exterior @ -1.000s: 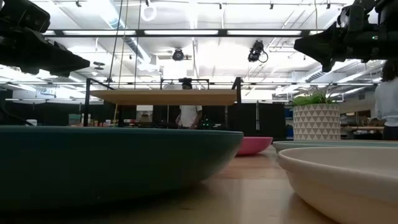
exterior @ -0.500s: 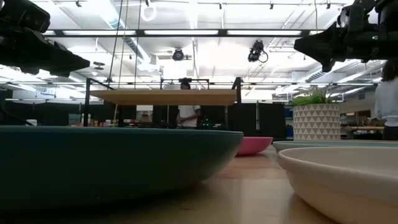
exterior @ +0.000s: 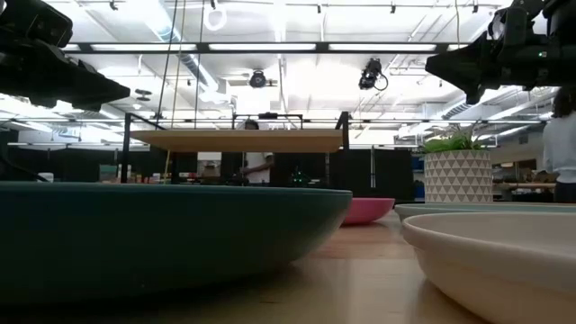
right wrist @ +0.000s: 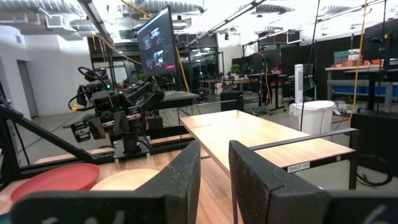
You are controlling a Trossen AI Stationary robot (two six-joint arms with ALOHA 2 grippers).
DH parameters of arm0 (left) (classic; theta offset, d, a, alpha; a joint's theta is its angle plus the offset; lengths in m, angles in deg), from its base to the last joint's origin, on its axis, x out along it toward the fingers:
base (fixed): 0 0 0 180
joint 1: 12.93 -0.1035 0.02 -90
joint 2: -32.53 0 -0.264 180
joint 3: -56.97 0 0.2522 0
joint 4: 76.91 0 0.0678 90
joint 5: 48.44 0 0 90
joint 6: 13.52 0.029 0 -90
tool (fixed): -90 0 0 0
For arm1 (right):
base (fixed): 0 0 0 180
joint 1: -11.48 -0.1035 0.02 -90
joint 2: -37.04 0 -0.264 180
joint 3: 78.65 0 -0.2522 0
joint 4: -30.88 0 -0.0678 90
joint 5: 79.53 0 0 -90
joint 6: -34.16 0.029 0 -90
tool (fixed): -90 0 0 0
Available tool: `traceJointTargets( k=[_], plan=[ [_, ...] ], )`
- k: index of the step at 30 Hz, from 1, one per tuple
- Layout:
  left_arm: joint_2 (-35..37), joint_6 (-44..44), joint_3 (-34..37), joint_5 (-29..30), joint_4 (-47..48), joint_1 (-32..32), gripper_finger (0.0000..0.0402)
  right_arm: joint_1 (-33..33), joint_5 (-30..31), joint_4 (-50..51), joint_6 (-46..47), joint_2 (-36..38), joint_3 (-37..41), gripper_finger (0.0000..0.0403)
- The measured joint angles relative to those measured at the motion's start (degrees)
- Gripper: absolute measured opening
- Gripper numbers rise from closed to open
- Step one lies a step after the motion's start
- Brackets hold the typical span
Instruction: Place and stack plates onto a shelf
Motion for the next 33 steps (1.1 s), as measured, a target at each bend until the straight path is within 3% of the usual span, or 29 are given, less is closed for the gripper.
traceJointTargets(
  k=[10, 16, 18, 21, 23, 33],
  plan=[
    [0.0, 33.3, 0.0, 3.0, -1.3, -0.2, 0.0125, 0.0, 0.0, 0.0, 0.0, 0.0, 0.0, 0.0091],
    [0.0, 36.0, 0.0, 3.0, -1.3, -0.2, 0.0125, 0.0, 0.0, 0.0, 0.0, 0.0, 0.0, 0.0091],
    [0.0, 31.4, 0.0, 0.5, -1.2, -0.2, 0.0125, 0.0, 0.0, -0.2, 0.0, 0.0, 0.0, 0.0091],
    [0.0, 13.6, 0.0, -7.9, -1.4, -0.1, 0.0125, 0.0, 0.0, -1.0, 0.0, 0.0, 0.0, 0.0091],
    [0.0, 7.6, 0.0, -10.9, -2.6, -0.1, 0.0125, 0.0, 0.0, -1.3, 0.3, 0.0, 0.0, 0.0091],
    [0.0, -12.5, 0.0, -12.1, -8.8, -0.1, 0.0125, 0.0, -2.3, -5.5, 10.7, 0.0, 0.0, 0.0091]
  ],
)
